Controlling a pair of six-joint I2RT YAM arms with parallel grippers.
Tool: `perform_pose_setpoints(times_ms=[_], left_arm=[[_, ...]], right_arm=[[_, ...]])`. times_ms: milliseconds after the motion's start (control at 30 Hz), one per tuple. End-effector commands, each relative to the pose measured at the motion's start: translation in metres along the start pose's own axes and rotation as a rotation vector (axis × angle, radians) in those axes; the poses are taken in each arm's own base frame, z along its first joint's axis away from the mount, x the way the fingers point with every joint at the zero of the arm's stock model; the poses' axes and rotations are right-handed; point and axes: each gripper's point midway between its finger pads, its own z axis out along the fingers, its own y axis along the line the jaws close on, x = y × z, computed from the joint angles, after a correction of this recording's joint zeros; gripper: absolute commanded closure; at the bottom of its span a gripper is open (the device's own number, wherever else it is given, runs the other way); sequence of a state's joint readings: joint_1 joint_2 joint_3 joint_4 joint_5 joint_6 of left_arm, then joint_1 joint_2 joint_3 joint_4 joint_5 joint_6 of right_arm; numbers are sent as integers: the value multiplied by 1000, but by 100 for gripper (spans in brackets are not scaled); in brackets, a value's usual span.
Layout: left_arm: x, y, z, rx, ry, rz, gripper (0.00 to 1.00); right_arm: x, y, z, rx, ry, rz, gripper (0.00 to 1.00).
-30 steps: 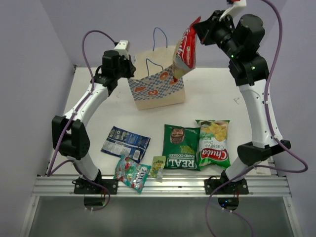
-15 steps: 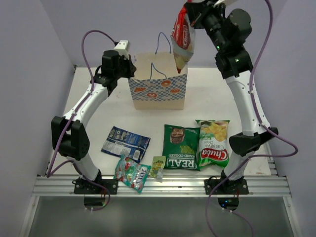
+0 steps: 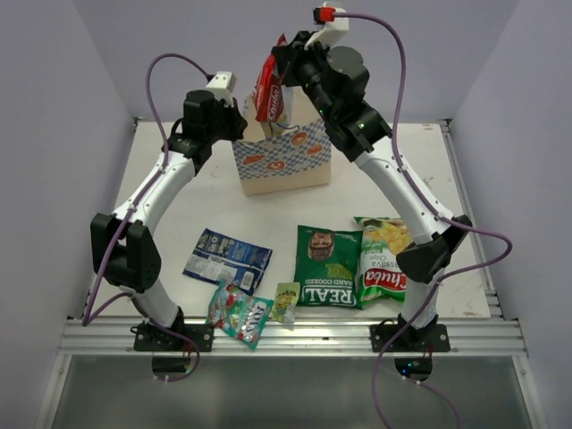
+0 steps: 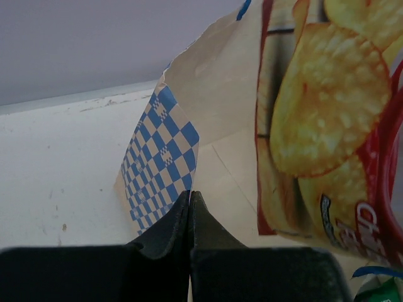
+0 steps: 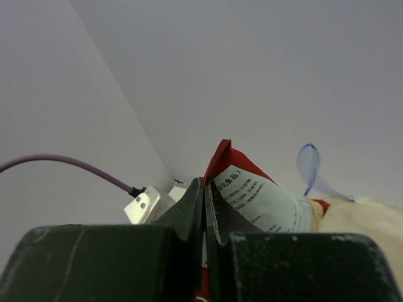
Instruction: Place the snacks into the paper bag
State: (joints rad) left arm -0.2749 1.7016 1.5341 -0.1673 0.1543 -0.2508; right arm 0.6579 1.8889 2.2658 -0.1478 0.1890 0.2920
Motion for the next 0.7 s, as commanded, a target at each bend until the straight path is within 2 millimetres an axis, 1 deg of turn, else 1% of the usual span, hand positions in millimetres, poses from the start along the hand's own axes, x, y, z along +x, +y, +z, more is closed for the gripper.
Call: perform_pose_setpoints(times_ms=[0,33,67,233,300,333,467,533,567,600,633,667], left_arm=[[-24,-17,-17,48,-56,2,100],[-24,-17,-18,48,-56,2,100],[-24,-17,-18,47,-58,2,100],[-23,-18,-18,54,-55,-3,100],[-24,-19,-19,55,-58,-2,100],[-23,-18,-18,55,-56,-2,100],[-27,-19,-22,52,-66,1,100],[-27,-19,-23,50,-66,2,100],[-28,-19,-24,51,-69,3,100],[-28,-19,-24,51,-69,4,100],[-27,-19,-23,51,-68,4,100],[-27,-19,-23,50,-67,4,100]], right_arm=[[-52,12,-16,12,-146,-22,100],[-43,9,-18,33,-122,-30,100],[-38,8,-20,44,-107,-34,100],[-23,-2,-37,93,-57,-23,100],[-18,-9,-39,128,-44,-26,100],[-11,-13,-39,142,-24,-34,100],[5,-23,-35,187,14,-58,100],[10,-23,-33,184,28,-67,100],[22,-24,-27,184,52,-77,100],[27,-25,-25,185,62,-80,100],[27,-23,-22,182,68,-82,100],[31,-24,-20,183,78,-85,100]])
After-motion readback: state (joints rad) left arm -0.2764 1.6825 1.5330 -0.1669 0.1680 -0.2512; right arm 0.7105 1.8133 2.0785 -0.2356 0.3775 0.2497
